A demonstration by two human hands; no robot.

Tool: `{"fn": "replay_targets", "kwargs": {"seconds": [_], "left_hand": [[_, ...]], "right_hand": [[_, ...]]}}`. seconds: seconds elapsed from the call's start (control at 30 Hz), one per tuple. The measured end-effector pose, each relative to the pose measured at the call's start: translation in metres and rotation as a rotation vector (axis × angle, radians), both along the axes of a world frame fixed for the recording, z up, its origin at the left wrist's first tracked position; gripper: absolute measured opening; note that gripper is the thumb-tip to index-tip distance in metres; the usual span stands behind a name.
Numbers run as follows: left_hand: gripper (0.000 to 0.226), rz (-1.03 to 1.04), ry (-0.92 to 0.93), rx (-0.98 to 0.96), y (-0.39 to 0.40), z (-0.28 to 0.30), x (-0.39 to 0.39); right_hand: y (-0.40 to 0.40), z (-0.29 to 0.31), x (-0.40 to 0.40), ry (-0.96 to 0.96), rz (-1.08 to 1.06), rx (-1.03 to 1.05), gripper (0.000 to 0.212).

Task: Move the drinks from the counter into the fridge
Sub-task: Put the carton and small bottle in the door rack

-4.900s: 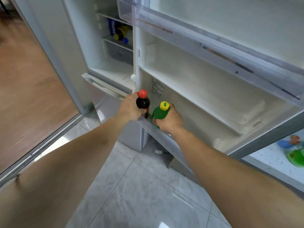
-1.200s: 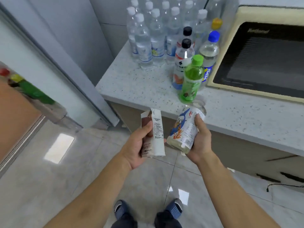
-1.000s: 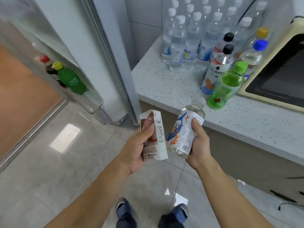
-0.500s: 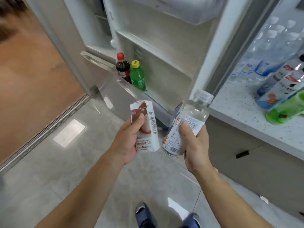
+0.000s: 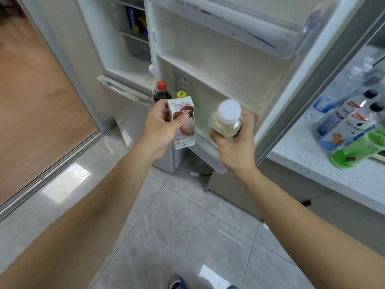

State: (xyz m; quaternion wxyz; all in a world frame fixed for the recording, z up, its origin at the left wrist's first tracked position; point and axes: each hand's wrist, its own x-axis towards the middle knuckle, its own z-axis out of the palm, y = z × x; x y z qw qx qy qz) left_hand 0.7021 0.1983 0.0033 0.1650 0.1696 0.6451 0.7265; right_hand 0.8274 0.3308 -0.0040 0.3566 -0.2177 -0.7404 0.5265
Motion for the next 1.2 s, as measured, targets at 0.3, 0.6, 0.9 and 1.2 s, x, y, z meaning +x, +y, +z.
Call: {"fn": "replay_targets", "kwargs": {"seconds": [0.3, 0.6, 0.9, 1.2], "left_hand": [[0.032, -0.028, 0.304, -0.214, 0.051, 0.006, -0.051], [0.031, -0.405, 0.516, -0.563, 0.076, 0.002, -0.08], [0.038, -0.61, 0.846, -0.891, 0.08, 0.002, -0.078], [0.045, -0.586, 0.973, -1.025, 0.071, 0.0, -0.067]], "right_hand": [[0.017, -0.025, -0.036, -0.268, -0.135, -0.147, 0.067], [0.023, -0.032, -0.044, -0.557, -0.136, -0.167, 0.067], [0.019, -0.026, -0.036, -0.524, -0.145, -0.099, 0.062], [0.013, -0.026, -0.034, -0.485, -0.179, -0.064, 0.061]]}}
